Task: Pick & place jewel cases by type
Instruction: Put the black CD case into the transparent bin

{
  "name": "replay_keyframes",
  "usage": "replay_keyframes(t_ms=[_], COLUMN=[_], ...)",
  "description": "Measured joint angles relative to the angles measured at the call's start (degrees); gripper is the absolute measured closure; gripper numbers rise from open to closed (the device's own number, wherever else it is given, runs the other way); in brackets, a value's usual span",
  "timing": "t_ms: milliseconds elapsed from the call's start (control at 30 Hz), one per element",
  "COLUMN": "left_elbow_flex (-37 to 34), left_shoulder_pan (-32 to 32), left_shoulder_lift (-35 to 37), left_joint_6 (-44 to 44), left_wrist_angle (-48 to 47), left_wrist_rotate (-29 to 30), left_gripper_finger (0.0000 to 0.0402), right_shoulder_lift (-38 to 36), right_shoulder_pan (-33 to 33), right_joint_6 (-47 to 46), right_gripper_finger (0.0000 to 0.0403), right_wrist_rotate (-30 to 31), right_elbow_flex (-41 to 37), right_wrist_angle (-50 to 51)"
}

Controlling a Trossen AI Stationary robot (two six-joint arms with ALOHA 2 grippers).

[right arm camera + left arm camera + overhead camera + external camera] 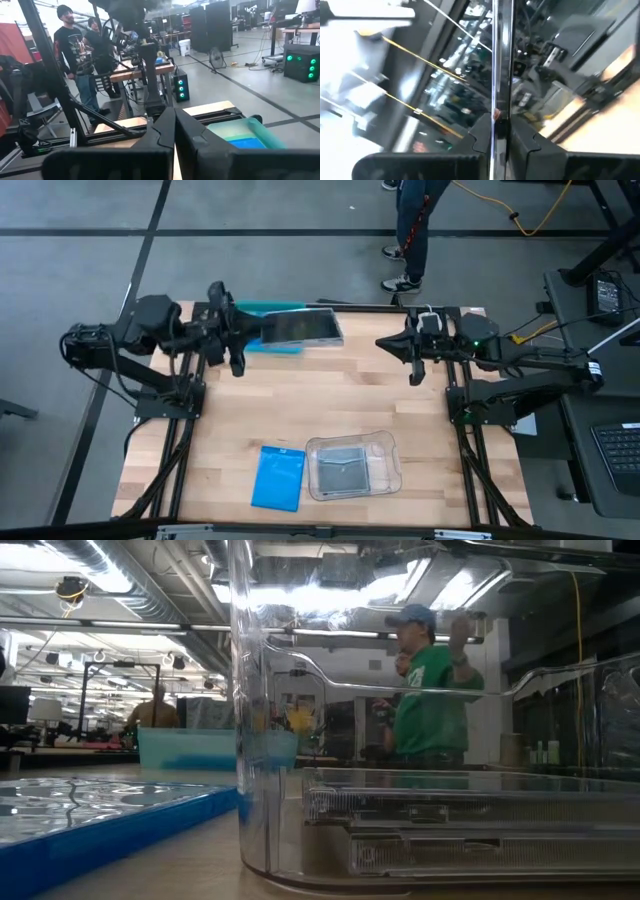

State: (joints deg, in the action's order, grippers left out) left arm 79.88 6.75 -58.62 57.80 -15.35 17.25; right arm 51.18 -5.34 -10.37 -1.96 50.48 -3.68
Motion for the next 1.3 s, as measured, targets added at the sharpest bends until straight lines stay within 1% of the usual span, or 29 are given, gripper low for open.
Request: replay_keyframes(t_ms=[233,433,600,667,1067,1167,1300], left_elbow_flex=[0.00,0.00,0.00,0.00,0.00,0.00,0.00], left_shoulder_pan=[8.99,15.62,20.39,22.03,28.57,29.14,29.23], left_shoulder_lift=[-0.14,-0.17,-0.82,-1.26,-5.01,-5.08,-5.02], left_joint_6=[20.44,36.42,46.57,48.28,50.01,49.43,46.32], left_wrist_angle=[5.90,11.03,12.54,12.49,12.10,12.10,12.30], left_wrist_rotate=[12.30,18.04,22.54,23.37,23.81,23.81,23.90], left_gripper_finger=[0.0380,0.0380,0.0380,0.0380,0.0380,0.0380,0.0380], right_shoulder_lift=[0.00,0.00,0.00,0.00,0.00,0.00,0.00], right_shoulder_pan=[0.00,0.00,0.00,-0.02,-0.02,-0.02,-0.02], right_joint_6=[-1.33,-1.37,-1.39,-1.51,-2.90,-2.90,-2.90], right_gripper_finger=[0.0396,0.0396,0.0396,0.0396,0.0396,0.0396,0.0396], right_wrist_rotate=[0.00,0.00,0.33,0.76,0.87,0.89,0.90], right_elbow_flex=[0.00,0.00,0.00,0.00,0.00,0.00,0.00], right_wrist_angle=[0.02,0.02,0.04,0.07,0.07,0.07,0.09])
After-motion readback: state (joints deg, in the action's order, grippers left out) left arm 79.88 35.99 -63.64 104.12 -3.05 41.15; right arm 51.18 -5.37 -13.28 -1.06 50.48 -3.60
